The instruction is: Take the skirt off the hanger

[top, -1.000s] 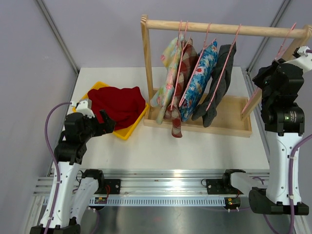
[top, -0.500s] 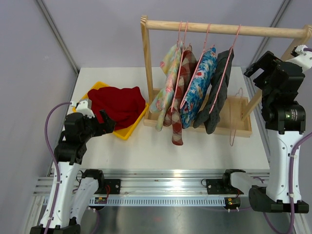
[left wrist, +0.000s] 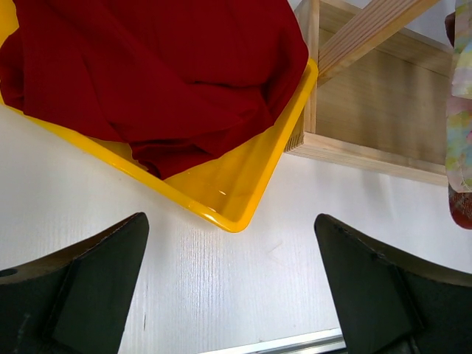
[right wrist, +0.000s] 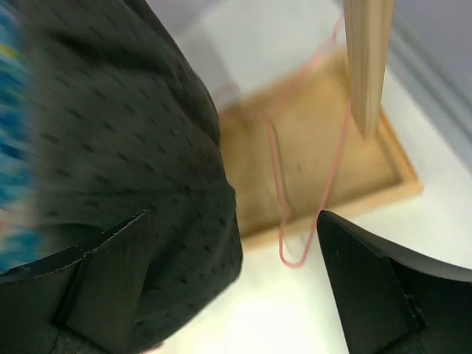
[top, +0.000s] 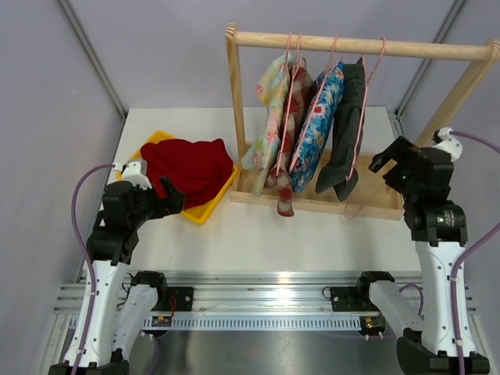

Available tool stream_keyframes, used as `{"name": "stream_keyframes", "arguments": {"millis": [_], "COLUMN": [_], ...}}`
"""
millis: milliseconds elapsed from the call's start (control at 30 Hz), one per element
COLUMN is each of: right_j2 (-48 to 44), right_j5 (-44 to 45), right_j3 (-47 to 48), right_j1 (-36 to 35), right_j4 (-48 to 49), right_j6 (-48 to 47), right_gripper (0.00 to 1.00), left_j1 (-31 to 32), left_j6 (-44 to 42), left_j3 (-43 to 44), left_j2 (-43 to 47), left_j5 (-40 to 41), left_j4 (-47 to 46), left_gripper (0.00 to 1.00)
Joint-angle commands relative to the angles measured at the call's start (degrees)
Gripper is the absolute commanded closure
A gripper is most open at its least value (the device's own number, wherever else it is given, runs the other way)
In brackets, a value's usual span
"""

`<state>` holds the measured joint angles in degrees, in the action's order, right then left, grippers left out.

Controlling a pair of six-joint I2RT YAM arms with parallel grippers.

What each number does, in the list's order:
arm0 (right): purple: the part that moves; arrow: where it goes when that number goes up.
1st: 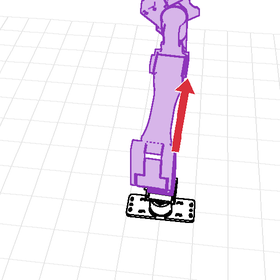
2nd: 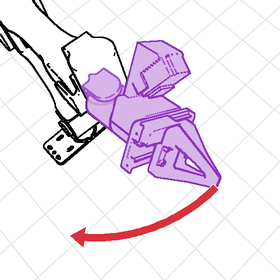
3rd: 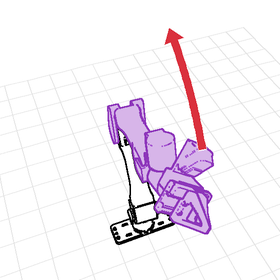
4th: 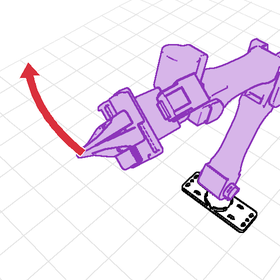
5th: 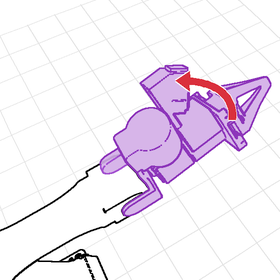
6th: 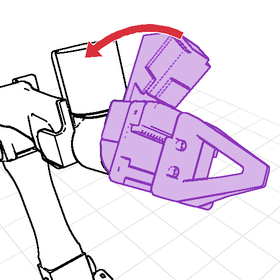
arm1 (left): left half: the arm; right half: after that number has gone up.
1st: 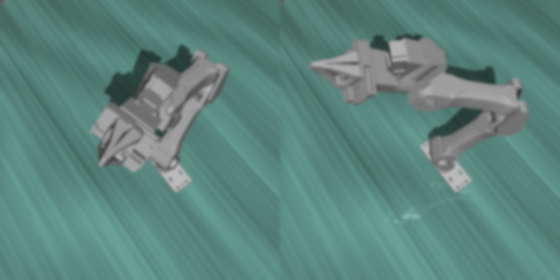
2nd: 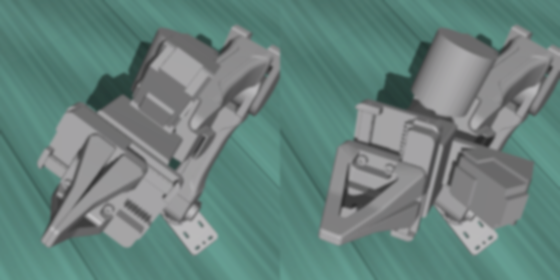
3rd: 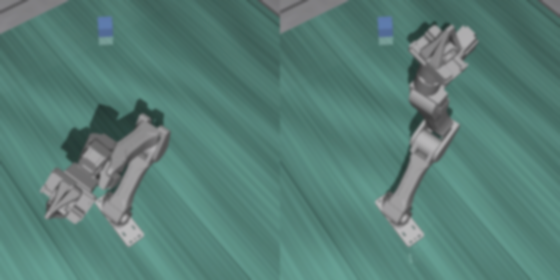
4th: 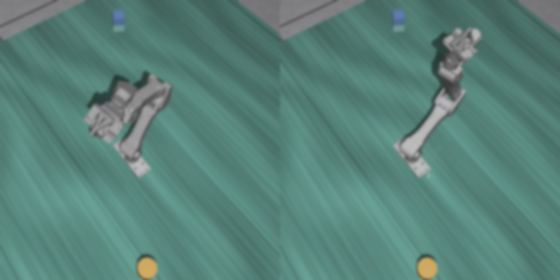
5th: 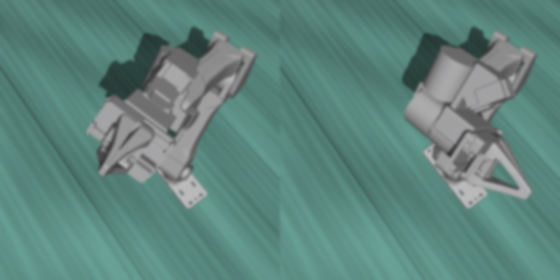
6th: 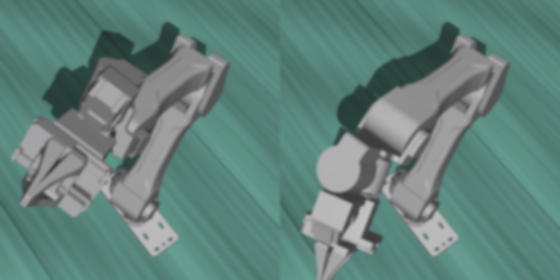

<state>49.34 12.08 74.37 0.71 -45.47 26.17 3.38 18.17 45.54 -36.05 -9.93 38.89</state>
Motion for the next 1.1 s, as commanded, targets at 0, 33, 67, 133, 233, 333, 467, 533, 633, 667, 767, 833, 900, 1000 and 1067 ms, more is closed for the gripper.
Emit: {"name": "stream_keyframes", "arguments": {"millis": [0, 33, 67, 133, 233, 333, 467, 533, 633, 667, 767, 833, 900, 1000, 1067], "right_j2": [0.1, 0.8, 1.8, 5.9, 11.5, 16.5, 23.4, 27.2, 31.7, 32.7, 36.9, 39.9, 42.5, 45.1, 46.6], "right_j5": [-3.4, -4.8, -5.2, -5.3, -5.0, -4.5, -2.4, -1.1, -0.3, -0.2, -0.3, -0.8, -1.4, -1.4, -1.7], "right_j3": [-9.4, -10.4, -11.1, -12.0, -11.5, -11.3, -10.5, -10.4, -9.9, -9.6, -8.5, -7.2, -6.2, -5.3, -5.5], "right_j1": [0.2, 0.2, 0.2, 0.2, 0.2, 0.2, 0.2, 0.3, 0.3, 0.6, 1.0, 1.3, 1.3, 1.4, 1.4], "right_j4": [-1.6, -1.4, -1.3, -0.7, 1.2, 4.1, 6.2, 7.6, 9.3, 9.9, 11.5, 11.7, 12.5, 13.2, 13.7], "right_j6": [4.5, 4.6, 4.7, 4.5, 3.4, 2.8, 1.2, 0.5, 0.9, 1.0, 0.5, 0.5, 0.5, 0.3, 0.4], "right_gripper": [0.03, 0.03, 0.03, 0.05, 0.09, 0.13, 0.22, 0.23, 0.28, 0.28, 0.32, 0.32, 0.33, 0.33, 0.34], "left_j1": [0.1, 0.1, 0.1, 0.1, 0.1, 0.1, 0.1, 0.1, 0.1, 0.1, 0.1, 0.1, 0.1, 0.1, 0.1], "left_j6": [-0.9, -0.9, -0.9, -0.9, -0.9, -0.9, -0.9, -0.9, -0.9, -0.9, -0.9, -0.9, -0.9, -0.9, -0.9], "left_j3": [0.0, 0.0, 0.0, -0.1, -0.1, -0.1, -0.1, -0.2, -0.2, -0.2, -0.2, -0.1, -0.2, -0.2, -0.2], "left_j2": [0.5, 0.4, 0.5, 0.5, 0.6, 0.6, 0.6, 0.7, 0.6, 0.7, 0.7, 0.8, 0.7, 0.7, 0.7], "left_j5": [-2.6, -2.6, -2.7, -2.7, -2.7, -2.6, -2.5, -2.5, -2.6, -2.7, -2.6, -2.9, -3.1, -3.2, -3.0], "left_j4": [-2.9, -3.0, -2.9, -2.9, -2.9, -3.0, -2.9, -2.9, -3.1, -3.0, -3.1, -3.0, -3.2, -3.2, -3.1], "left_gripper": [0.01, 0.01, 0.01, 0.01, 0.01, 0.01, 0.01, 0.01, 0.01, 0.01, 0.01, 0.01, 0.01, 0.01, 0.01]}}
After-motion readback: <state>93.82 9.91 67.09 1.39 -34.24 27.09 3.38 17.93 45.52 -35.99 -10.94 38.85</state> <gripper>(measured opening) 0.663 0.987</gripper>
